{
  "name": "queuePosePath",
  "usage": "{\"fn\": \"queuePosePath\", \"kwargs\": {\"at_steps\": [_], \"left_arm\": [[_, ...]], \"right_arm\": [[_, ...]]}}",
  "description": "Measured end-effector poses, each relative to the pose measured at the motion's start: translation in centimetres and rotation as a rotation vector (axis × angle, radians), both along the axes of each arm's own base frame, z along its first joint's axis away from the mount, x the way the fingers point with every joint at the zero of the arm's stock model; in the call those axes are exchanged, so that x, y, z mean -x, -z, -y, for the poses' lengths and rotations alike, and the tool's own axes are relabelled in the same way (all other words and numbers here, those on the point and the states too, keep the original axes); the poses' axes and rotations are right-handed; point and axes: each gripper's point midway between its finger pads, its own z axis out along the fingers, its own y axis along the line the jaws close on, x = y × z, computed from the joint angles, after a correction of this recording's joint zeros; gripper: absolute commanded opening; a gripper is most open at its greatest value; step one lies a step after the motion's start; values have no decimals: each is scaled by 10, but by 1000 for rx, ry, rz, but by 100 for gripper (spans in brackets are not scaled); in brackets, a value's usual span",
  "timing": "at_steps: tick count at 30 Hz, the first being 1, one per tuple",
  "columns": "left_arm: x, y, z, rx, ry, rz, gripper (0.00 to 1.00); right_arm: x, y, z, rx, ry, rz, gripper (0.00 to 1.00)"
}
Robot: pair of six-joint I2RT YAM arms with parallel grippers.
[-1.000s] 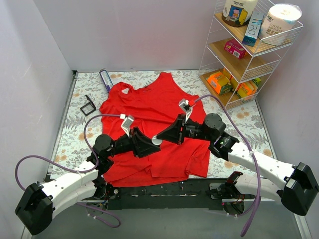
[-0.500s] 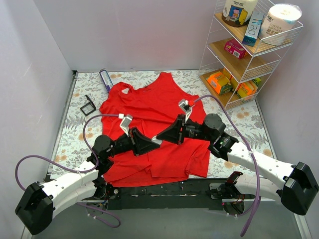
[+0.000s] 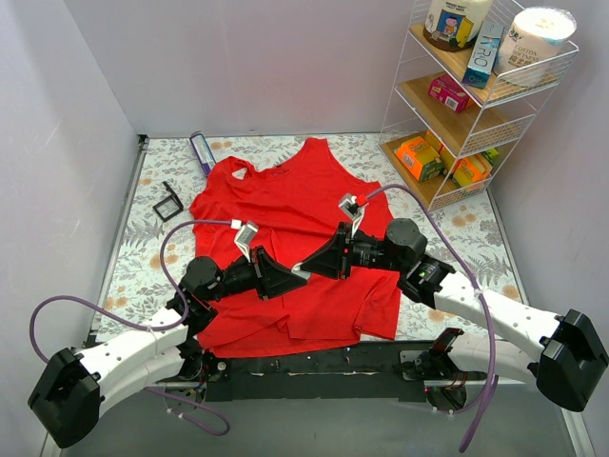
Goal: Pin the brooch onto the clothing
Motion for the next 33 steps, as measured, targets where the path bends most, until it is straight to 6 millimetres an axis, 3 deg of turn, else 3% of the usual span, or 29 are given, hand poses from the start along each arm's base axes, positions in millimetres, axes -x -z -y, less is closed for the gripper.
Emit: {"fn": "queuePosePath", "kwargs": {"at_steps": [8, 19, 33], "left_arm": [[-2, 7, 1, -20, -8, -26, 0], [-3, 5, 2, -20, -13, -32, 0], [-6, 8, 3, -32, -19, -58, 0]], "right_arm": [[-1, 7, 2, 25, 10, -5, 28], [-3, 7, 3, 27, 30, 9, 22], [-5, 10, 4, 43, 43, 19, 27]]}}
